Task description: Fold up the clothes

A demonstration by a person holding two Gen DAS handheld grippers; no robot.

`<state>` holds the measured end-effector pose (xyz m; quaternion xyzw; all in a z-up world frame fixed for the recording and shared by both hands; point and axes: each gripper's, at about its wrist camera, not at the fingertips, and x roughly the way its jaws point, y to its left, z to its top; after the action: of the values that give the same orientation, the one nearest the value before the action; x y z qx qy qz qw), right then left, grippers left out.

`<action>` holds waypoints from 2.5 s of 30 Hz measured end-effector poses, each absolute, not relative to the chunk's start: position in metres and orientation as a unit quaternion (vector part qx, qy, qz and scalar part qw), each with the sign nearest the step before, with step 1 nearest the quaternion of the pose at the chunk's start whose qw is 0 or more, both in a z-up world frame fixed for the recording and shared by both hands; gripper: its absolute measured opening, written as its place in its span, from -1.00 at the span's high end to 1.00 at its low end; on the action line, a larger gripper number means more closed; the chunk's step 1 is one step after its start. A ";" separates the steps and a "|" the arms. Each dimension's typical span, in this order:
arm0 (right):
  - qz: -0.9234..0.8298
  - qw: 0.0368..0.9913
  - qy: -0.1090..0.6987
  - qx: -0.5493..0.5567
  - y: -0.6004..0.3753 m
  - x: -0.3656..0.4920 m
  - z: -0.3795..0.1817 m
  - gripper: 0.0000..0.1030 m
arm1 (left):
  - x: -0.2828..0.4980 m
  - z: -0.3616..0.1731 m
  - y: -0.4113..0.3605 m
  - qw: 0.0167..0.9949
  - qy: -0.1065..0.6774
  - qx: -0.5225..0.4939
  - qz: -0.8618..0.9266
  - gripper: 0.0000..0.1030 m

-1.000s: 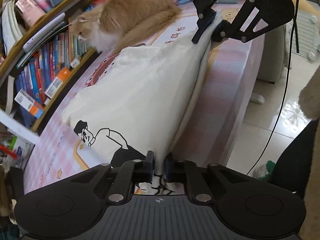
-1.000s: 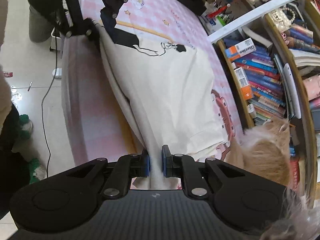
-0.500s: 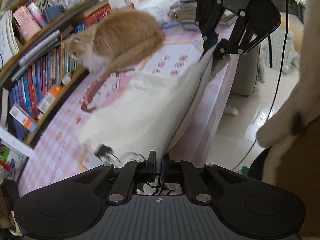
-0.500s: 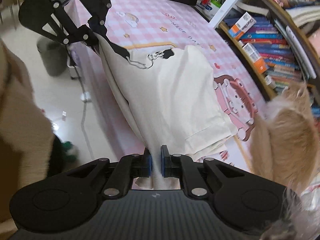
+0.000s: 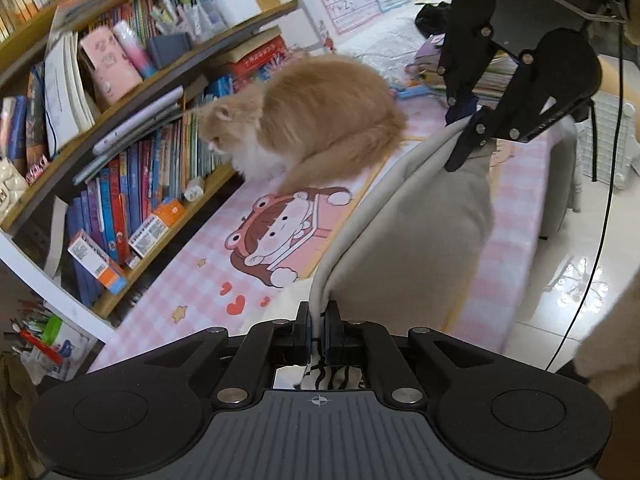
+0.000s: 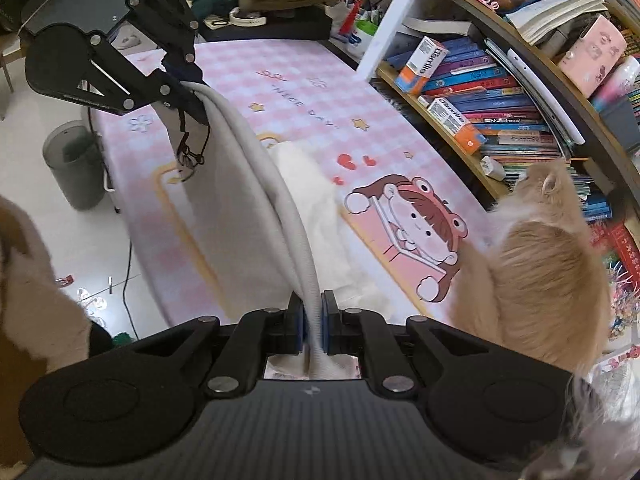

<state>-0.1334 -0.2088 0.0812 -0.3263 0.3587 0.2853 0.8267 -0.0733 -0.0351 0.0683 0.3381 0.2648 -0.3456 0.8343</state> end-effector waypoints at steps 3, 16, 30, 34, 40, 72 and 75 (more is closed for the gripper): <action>0.283 0.825 0.361 -0.331 -0.212 -0.111 0.072 0.85 | -0.052 0.059 -0.036 0.834 0.281 0.330 -0.342 0.89; 0.295 0.804 0.407 -0.317 -0.223 -0.020 0.008 0.84 | 0.018 0.007 -0.052 0.834 0.348 0.301 -0.304 0.77; 0.266 0.835 0.429 -0.218 -0.241 0.023 -0.028 0.06 | 0.041 -0.016 -0.036 0.877 0.362 0.216 -0.229 -0.21; 0.216 0.869 0.429 -0.121 -0.267 0.023 -0.020 -0.01 | 0.031 0.003 -0.011 0.911 0.343 0.139 -0.184 -0.36; 0.109 0.889 0.442 0.054 -0.314 0.002 -0.015 -0.20 | 0.018 0.014 0.044 0.923 0.372 -0.033 -0.096 -0.55; 0.043 0.887 0.443 0.124 -0.290 -0.046 -0.044 0.55 | 0.059 -0.045 0.068 0.854 0.410 -0.293 -0.129 0.59; 0.036 0.885 0.441 0.141 -0.295 -0.047 -0.043 0.44 | 0.054 -0.038 0.071 0.860 0.393 -0.294 -0.144 0.41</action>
<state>-0.0466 -0.2952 -0.0432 0.1411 0.4415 0.0361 0.8854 0.0544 0.0708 -0.0382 -0.2938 0.3927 -0.1436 0.8596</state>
